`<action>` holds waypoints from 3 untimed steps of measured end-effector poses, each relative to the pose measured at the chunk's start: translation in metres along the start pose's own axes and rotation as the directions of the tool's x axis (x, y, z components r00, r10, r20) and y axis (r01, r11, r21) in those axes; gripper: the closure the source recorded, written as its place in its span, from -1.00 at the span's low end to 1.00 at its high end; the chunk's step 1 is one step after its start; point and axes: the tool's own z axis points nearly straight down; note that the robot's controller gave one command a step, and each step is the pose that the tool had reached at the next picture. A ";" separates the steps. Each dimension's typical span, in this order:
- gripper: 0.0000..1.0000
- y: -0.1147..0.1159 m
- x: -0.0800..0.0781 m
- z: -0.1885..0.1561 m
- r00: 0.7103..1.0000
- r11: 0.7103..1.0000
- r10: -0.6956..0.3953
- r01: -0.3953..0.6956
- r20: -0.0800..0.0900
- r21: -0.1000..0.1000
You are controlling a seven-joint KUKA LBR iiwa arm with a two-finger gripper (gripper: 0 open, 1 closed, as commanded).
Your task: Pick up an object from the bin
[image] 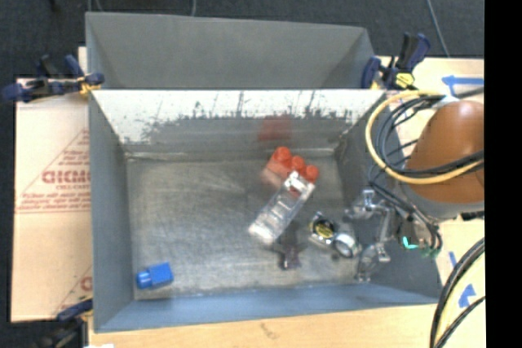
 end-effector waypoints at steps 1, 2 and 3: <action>-1.00 0.033 -0.051 0.086 0.997 0.997 -0.082 0.082 0.014 0.003; 1.00 0.031 -0.052 0.081 0.996 0.996 -0.084 0.084 0.017 0.005; -1.00 0.031 -0.050 0.083 0.996 0.996 -0.086 0.086 0.012 0.004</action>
Offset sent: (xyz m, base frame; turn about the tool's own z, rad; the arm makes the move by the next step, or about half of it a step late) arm 0.0474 0.0325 -0.0857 -0.0792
